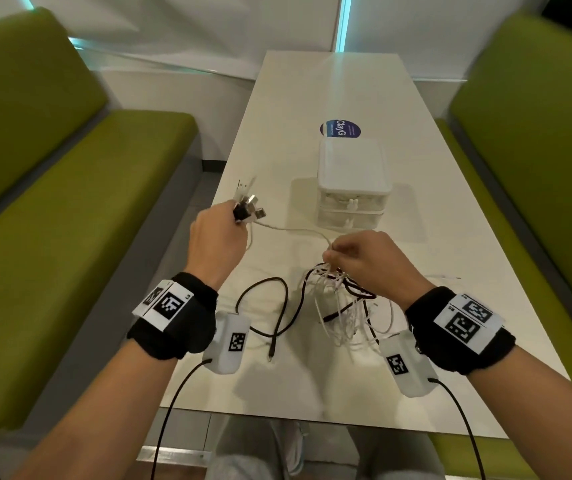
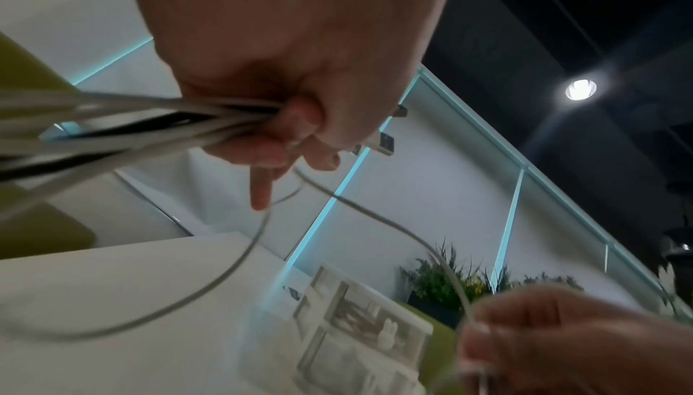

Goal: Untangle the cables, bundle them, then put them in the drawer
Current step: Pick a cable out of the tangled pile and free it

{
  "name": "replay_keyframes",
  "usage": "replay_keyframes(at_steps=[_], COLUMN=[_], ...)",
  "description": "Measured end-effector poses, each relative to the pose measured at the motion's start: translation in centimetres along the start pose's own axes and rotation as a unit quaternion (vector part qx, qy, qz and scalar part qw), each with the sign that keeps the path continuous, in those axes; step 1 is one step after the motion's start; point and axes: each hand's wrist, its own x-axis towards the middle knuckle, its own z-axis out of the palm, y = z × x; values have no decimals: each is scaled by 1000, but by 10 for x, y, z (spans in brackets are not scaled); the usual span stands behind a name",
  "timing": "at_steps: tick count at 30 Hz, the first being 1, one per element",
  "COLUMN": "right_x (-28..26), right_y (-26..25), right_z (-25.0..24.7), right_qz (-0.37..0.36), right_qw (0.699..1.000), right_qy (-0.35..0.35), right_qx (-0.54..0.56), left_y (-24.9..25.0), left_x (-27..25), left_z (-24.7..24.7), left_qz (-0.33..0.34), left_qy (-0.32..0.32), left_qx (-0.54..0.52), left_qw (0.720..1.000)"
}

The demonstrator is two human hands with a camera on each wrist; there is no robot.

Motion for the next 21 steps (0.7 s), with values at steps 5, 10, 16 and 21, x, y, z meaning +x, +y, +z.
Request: replay_keyframes(at_steps=[5,10,16,21], right_x=[-1,-2,-4,1], right_y=[2,2,-1,-12], right_z=[-5,-4,-7,0], right_qz=[39,53,-6,-57], right_qw=[994,986,987,994], right_qy=[2,3,20,14], right_qx=[99,159,157,88], left_y=[-2,-6,-1,-2], left_x=[-20,-28,-27,-25], left_z=[12,36,33,27], left_qz=[31,79,106,131], left_qy=[22,-85,-63,-59], left_qx=[-21,-86,-180,-249], left_qw=[999,989,976,958])
